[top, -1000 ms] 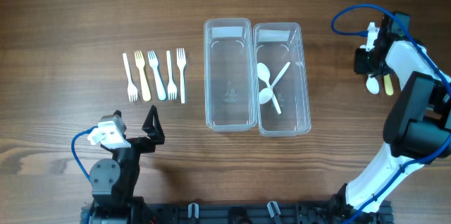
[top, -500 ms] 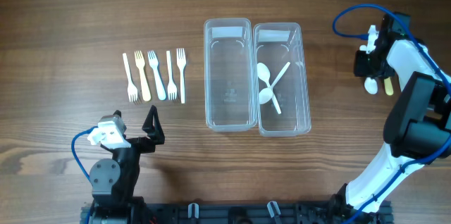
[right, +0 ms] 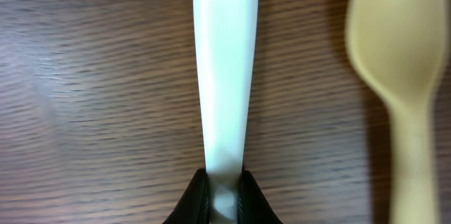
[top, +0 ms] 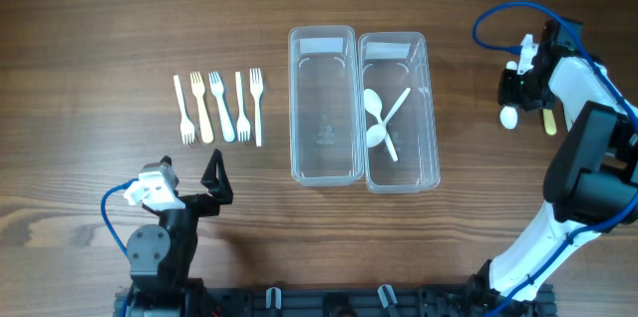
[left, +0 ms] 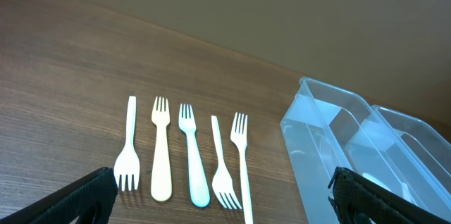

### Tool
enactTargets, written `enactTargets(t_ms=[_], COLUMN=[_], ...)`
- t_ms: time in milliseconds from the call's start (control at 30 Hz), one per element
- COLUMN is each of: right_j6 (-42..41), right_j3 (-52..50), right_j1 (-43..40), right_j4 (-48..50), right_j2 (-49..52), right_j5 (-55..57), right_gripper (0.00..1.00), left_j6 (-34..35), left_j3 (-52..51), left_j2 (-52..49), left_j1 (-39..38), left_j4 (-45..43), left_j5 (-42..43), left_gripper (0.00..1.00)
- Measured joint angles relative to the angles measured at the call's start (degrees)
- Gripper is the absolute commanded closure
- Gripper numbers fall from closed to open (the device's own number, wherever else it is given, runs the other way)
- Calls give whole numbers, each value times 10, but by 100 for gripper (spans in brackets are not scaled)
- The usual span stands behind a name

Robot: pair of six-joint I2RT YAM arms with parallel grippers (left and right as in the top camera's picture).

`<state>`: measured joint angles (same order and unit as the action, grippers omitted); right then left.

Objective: Pack container
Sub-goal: 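Return the right gripper to the spoons and grasp the cream spoon, then carry the cream spoon into the right container and release it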

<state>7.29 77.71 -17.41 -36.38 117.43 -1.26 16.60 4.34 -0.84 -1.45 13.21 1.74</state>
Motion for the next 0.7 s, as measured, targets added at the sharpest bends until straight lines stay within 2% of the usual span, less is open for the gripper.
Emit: enactTargets(t_ms=[333, 700], right_j6=[-12, -24], right_j3=[1, 1], right_j1=[1, 4], right_j4=[-6, -33], right_j2=[-16, -152], right_j5=[-117, -206], right_gripper=[96, 96], left_j6=[0, 0], left_j3=[0, 0], left_j2=[0, 0], left_j1=[0, 0], left_j4=[0, 0], left_j5=[0, 0], left_gripper=[0, 0])
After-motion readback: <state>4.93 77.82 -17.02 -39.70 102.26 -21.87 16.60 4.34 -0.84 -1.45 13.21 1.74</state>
